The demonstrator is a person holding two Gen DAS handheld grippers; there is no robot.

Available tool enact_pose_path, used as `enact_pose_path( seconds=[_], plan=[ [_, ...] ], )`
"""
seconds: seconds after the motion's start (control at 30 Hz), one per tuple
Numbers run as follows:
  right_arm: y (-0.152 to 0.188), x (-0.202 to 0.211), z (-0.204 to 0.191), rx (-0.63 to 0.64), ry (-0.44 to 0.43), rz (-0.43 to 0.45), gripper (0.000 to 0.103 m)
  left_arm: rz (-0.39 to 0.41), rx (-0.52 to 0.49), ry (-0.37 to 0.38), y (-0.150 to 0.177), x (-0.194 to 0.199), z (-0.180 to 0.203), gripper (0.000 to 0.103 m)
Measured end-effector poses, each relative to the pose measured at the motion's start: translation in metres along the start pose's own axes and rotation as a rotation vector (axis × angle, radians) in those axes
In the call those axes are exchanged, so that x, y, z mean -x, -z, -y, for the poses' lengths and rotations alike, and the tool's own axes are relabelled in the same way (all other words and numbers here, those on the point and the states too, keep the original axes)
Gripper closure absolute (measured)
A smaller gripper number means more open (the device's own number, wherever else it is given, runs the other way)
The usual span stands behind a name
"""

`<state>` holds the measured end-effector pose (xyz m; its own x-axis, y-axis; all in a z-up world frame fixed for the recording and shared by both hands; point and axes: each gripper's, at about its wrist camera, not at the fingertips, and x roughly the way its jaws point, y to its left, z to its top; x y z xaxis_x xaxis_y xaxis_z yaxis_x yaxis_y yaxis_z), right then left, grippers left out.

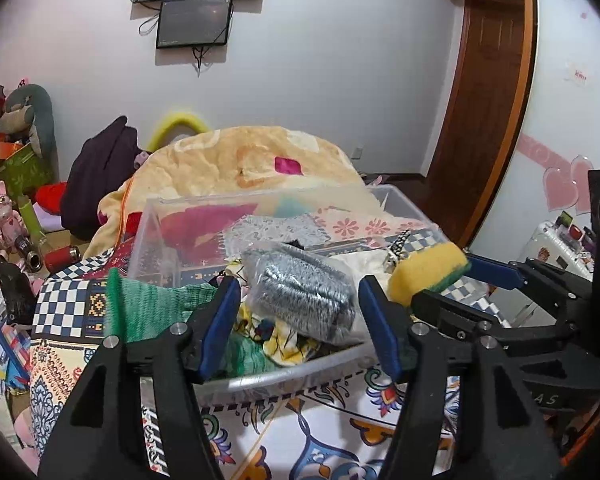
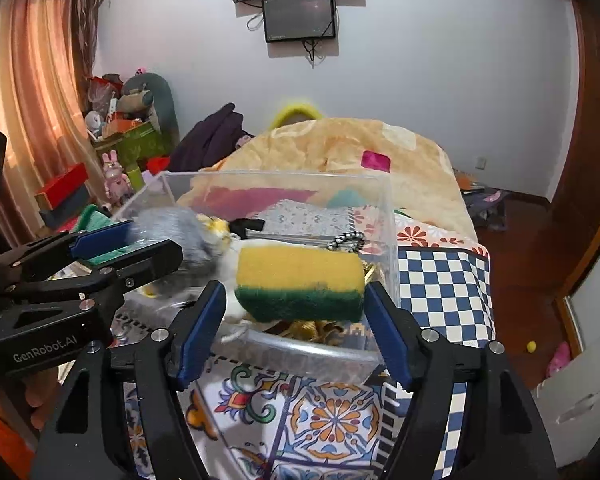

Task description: Organize soft objects

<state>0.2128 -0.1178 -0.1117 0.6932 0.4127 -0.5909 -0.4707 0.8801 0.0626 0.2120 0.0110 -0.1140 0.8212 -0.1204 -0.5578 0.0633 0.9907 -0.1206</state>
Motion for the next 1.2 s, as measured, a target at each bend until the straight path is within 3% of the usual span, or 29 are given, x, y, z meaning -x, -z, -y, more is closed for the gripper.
enact_pose_path(
  seconds=[0.2,0.4,0.53,0.63,0.87,1.2],
  plan=[
    [-0.007,0.035,-0.007,0.025,0.003,0.076,0.034,0.109,-0.014,0.004,-0.011,0.051,0.006,0.04],
    [-0.019,0.087,-0.014,0.018,-0.019,0.2,0.03,0.271,-0.019,-0.009,-0.022,0.127,0.012,0.031],
    [-0.023,0.125,-0.024,0.026,-0.02,0.291,0.025,0.342,-0.041,-0.029,-0.022,0.164,0.02,0.026],
    [-0.022,0.149,-0.032,0.043,-0.016,0.35,0.025,0.383,-0.054,-0.038,-0.019,0.185,0.026,0.016],
    [-0.013,0.188,-0.042,0.059,0.0,0.452,0.018,0.451,-0.083,-0.056,-0.014,0.22,0.037,0.006],
    [-0.005,0.189,-0.042,0.043,0.004,0.492,0.011,0.468,-0.078,-0.063,-0.004,0.227,0.04,0.001]
  ],
)
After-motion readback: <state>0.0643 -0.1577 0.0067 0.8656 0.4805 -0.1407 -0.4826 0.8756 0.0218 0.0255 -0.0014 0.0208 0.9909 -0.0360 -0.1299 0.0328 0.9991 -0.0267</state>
